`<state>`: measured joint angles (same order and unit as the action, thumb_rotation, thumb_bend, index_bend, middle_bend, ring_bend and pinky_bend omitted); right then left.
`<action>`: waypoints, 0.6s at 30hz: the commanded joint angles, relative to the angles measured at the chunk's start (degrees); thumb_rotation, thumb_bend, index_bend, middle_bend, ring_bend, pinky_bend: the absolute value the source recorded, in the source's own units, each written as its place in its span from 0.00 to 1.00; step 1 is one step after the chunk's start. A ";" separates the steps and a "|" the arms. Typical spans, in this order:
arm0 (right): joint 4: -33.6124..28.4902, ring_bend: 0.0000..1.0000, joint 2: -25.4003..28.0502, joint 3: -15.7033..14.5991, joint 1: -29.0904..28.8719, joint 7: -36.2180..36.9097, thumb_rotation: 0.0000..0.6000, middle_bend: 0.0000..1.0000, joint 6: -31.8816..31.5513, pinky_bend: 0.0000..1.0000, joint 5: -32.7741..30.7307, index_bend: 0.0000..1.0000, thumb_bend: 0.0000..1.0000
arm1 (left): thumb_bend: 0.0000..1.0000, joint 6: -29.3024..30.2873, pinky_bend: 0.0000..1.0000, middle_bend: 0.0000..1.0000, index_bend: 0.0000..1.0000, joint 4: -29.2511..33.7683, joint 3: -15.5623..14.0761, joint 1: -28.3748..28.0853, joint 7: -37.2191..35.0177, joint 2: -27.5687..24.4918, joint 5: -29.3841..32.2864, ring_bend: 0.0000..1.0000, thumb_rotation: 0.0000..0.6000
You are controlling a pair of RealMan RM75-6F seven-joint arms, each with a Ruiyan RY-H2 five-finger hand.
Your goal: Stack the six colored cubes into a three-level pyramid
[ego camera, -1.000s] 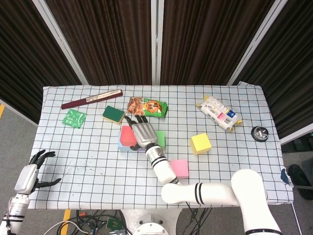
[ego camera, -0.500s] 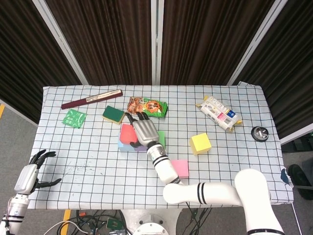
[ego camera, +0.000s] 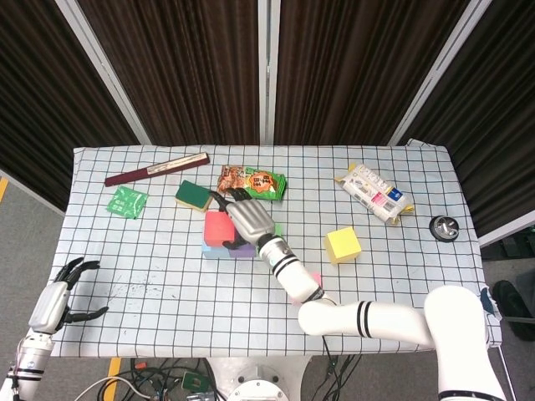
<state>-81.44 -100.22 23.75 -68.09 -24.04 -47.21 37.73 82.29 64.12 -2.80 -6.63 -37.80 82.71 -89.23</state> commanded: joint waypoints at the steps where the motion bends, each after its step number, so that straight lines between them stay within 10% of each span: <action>1: 1.60 0.00 1.11 -1.22 0.42 2.21 1.00 0.40 2.20 0.00 3.82 0.00 0.18 | 0.00 -0.14 0.09 0.22 0.19 -0.05 0.00 -0.02 -0.12 0.07 -0.04 0.06 1.00; 18: 2.77 0.00 0.00 -3.76 0.11 3.86 1.00 0.41 1.37 0.00 5.58 0.00 0.18 | 0.00 -0.67 0.09 0.22 0.19 -0.08 -0.06 -0.04 -1.40 0.28 -0.35 0.06 1.00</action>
<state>-78.50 -99.89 20.10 -67.83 -19.65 -45.55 44.05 81.68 64.00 -2.85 -6.66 -39.10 83.01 -89.59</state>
